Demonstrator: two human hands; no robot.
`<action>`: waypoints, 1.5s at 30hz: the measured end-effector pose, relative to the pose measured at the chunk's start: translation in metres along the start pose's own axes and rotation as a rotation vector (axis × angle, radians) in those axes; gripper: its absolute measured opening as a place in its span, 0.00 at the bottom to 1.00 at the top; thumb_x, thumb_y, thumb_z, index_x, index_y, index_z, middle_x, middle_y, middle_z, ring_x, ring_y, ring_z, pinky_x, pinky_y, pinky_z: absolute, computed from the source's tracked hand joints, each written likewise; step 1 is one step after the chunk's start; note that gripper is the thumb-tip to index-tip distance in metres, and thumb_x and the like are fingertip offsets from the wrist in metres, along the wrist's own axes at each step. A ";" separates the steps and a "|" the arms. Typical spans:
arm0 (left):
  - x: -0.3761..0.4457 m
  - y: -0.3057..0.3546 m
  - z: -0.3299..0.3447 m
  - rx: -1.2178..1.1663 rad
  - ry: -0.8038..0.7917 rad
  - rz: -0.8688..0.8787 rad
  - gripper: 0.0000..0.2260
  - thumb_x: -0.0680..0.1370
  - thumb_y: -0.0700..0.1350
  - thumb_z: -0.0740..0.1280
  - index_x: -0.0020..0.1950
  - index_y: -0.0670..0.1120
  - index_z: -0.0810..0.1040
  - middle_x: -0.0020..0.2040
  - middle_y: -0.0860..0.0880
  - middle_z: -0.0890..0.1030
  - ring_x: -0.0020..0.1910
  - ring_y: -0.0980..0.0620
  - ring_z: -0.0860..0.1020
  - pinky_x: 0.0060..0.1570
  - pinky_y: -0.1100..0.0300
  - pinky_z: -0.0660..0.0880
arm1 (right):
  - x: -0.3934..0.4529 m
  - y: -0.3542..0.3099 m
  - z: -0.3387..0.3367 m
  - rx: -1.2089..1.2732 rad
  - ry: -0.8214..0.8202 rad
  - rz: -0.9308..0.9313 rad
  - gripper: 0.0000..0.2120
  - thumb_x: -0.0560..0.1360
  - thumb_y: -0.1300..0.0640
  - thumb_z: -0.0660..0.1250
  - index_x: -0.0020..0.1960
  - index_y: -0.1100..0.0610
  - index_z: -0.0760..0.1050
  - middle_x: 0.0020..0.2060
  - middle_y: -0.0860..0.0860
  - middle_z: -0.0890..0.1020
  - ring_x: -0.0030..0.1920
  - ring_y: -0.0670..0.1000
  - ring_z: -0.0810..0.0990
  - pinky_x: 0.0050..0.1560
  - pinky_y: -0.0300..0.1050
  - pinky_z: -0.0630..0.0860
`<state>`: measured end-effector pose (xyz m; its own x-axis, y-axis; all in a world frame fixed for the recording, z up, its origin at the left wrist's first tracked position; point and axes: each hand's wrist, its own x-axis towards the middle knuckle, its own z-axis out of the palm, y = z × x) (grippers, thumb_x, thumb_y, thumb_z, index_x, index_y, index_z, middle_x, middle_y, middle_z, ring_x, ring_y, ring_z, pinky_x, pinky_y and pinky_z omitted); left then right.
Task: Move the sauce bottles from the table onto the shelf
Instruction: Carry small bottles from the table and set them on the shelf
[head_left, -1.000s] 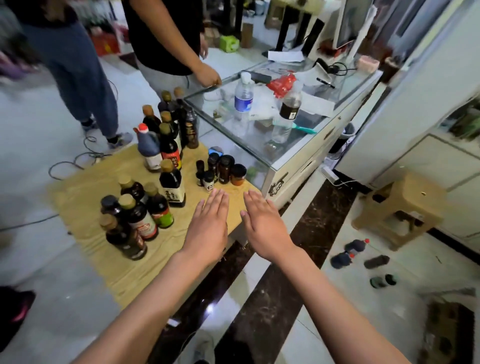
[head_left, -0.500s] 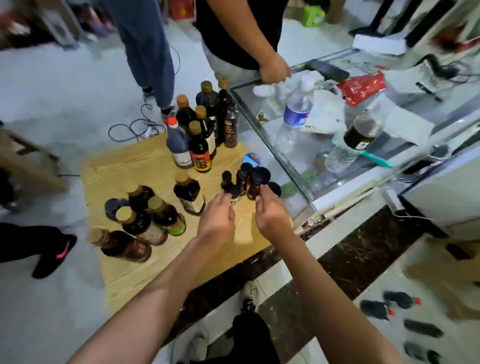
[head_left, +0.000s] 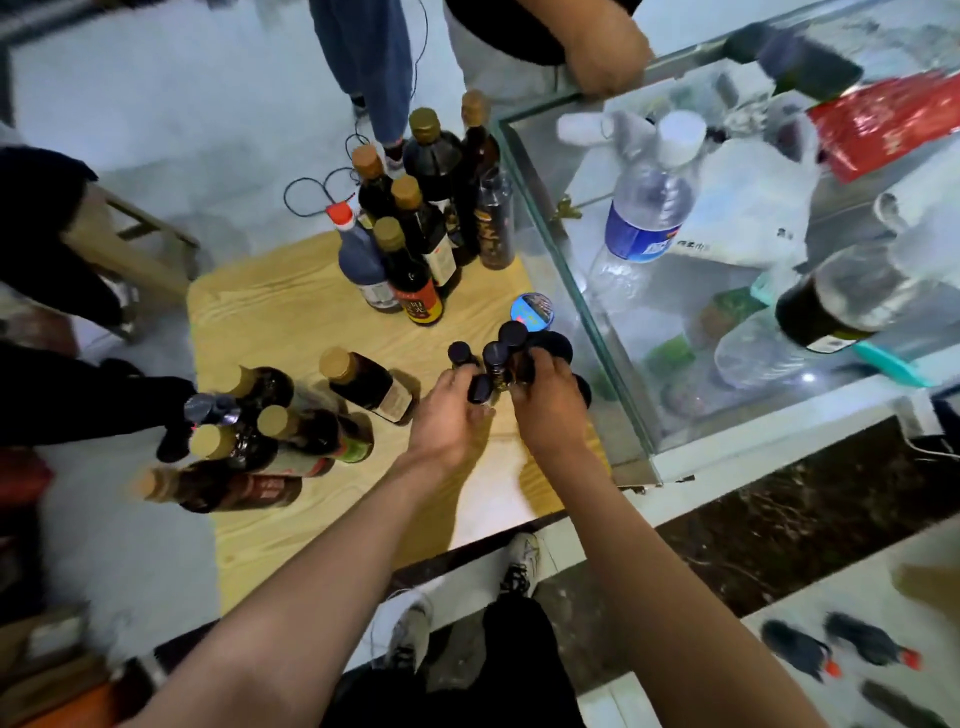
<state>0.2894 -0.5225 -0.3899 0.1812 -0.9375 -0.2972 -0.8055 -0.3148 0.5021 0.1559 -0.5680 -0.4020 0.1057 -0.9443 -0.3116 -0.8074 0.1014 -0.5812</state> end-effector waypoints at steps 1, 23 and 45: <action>0.002 0.003 0.003 -0.019 0.027 -0.001 0.21 0.76 0.39 0.66 0.68 0.50 0.68 0.62 0.47 0.74 0.58 0.46 0.75 0.57 0.53 0.73 | 0.002 0.001 -0.001 0.017 0.006 -0.004 0.21 0.76 0.56 0.69 0.67 0.57 0.69 0.61 0.59 0.75 0.60 0.63 0.76 0.51 0.55 0.75; -0.047 0.021 -0.032 -0.596 0.012 0.185 0.22 0.72 0.38 0.73 0.62 0.56 0.77 0.58 0.49 0.79 0.57 0.50 0.78 0.62 0.48 0.74 | -0.104 -0.007 -0.057 0.765 0.193 0.052 0.20 0.75 0.73 0.68 0.61 0.59 0.66 0.49 0.51 0.79 0.48 0.46 0.81 0.52 0.37 0.79; -0.298 0.105 -0.048 -0.661 -0.543 0.778 0.23 0.73 0.38 0.73 0.66 0.47 0.71 0.60 0.51 0.77 0.54 0.67 0.74 0.59 0.68 0.72 | -0.416 0.002 -0.075 0.956 0.976 0.378 0.14 0.81 0.52 0.65 0.61 0.59 0.68 0.48 0.58 0.76 0.40 0.54 0.78 0.35 0.37 0.75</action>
<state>0.1781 -0.2829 -0.2093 -0.6299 -0.7751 0.0494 -0.1112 0.1529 0.9820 0.0664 -0.1984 -0.2173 -0.7801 -0.6068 -0.1526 0.0432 0.1911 -0.9806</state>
